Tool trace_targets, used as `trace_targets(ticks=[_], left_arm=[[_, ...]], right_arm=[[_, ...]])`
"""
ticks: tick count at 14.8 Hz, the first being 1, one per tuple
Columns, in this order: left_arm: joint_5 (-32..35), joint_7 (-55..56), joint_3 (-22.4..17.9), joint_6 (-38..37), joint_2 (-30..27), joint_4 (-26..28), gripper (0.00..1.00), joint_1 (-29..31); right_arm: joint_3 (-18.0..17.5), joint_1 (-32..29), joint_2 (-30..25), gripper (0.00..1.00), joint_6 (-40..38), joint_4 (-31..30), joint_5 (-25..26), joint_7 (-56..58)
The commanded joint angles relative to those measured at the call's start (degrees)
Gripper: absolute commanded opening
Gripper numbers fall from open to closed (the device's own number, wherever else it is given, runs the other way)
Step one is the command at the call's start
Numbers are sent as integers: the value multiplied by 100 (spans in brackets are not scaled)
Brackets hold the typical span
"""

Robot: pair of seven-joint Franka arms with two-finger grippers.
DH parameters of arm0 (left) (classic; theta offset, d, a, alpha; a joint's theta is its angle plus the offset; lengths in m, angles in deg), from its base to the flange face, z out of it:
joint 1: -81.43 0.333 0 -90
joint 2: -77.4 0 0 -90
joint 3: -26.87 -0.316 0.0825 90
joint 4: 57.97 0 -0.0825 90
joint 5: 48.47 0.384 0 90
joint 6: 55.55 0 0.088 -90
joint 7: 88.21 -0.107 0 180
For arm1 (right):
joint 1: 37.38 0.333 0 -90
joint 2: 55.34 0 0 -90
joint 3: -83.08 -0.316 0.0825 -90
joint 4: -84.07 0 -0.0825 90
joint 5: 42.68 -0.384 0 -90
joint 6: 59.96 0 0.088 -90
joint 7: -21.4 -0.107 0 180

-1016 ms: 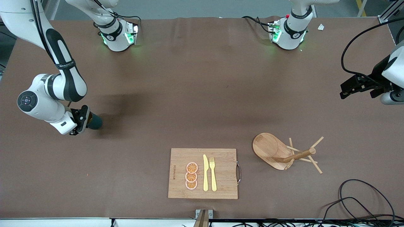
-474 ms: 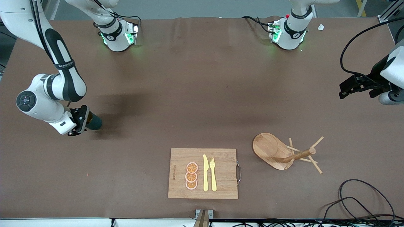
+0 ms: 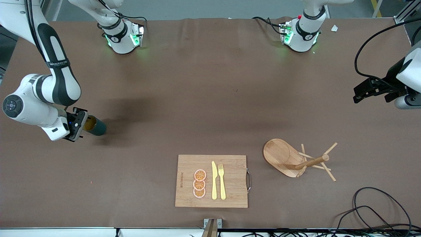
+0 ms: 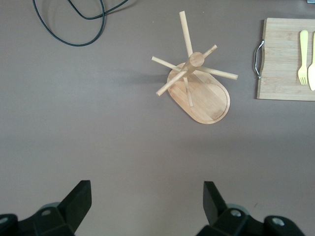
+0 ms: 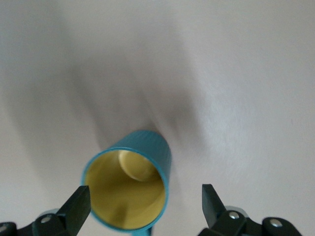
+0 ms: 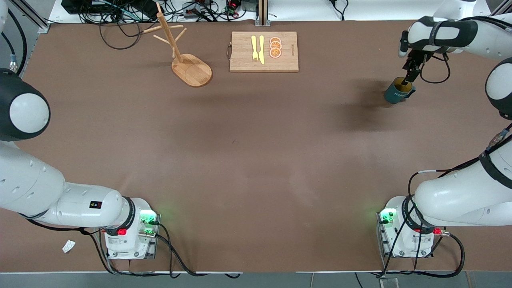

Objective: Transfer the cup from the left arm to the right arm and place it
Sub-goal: 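Lower the teal mug onto the table with the right gripper, then open the right gripper and raise it above the mug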

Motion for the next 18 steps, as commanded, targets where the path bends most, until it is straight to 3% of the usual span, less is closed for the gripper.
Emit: trace_targets(ticks=[1, 5, 14, 18], left_arm=[[-89, -53, -15, -87, -27, -36, 100, -1], [-89, -53, -15, -87, -27, -36, 100, -10], [-89, -61, -15, -87, -27, -36, 100, -10], [-98, -61, -15, -87, -27, -36, 100, -1]], right_arm=[[-103, -38, -527, 100, -362, -112, -65, -1203], [-129, 50, -932, 100, -1073, 28, -39, -2882], [-76, 235, -985, 100, -3191, 1767, 32, -5860], [-68, 235, -1125, 100, -3913, 2138, 32, -6979]])
